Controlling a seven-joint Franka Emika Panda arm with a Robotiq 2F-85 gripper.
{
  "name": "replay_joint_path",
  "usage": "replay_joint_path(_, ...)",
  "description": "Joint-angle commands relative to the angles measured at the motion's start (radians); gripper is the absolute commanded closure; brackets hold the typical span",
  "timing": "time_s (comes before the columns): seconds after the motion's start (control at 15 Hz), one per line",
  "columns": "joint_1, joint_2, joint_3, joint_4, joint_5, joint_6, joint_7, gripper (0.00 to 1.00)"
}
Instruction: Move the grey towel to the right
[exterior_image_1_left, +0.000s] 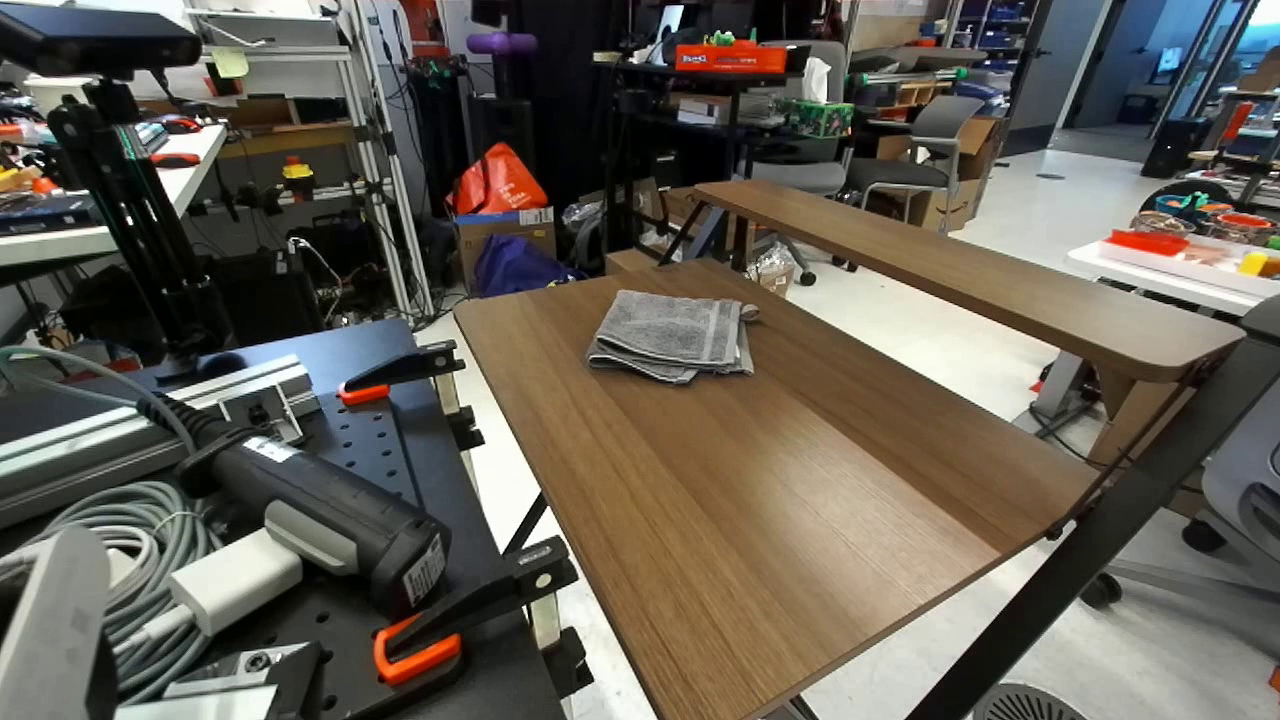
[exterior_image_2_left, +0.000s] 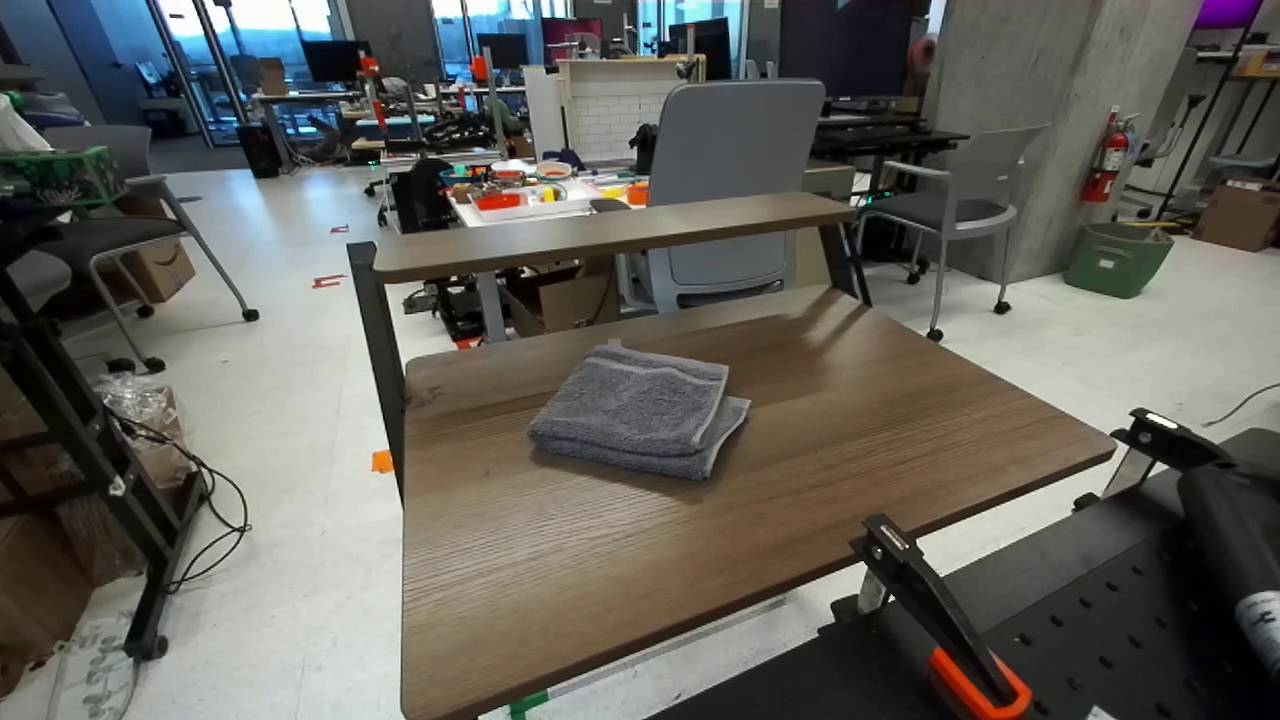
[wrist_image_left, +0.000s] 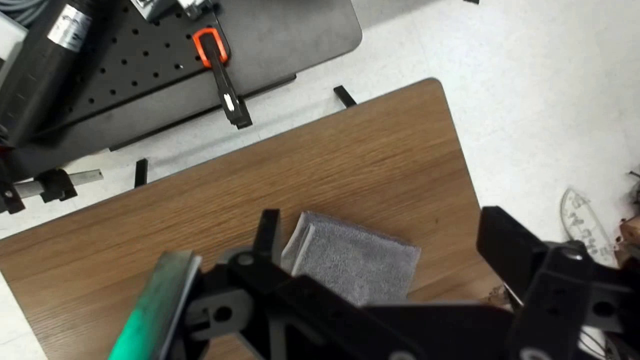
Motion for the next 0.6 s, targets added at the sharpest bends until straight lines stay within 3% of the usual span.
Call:
replay_joint_path(0.0,0.049,0.191,0.003,0.114,-0.125,0.118,0.164,0.00)
replay_joint_path(0.27,0.127,0.346,-0.045,0.170,-0.295,0.250,0.350,0.00)
replay_joint_path(0.53,0.170,0.456,-0.097,0.217,-0.335,0.324,0.423,0.00)
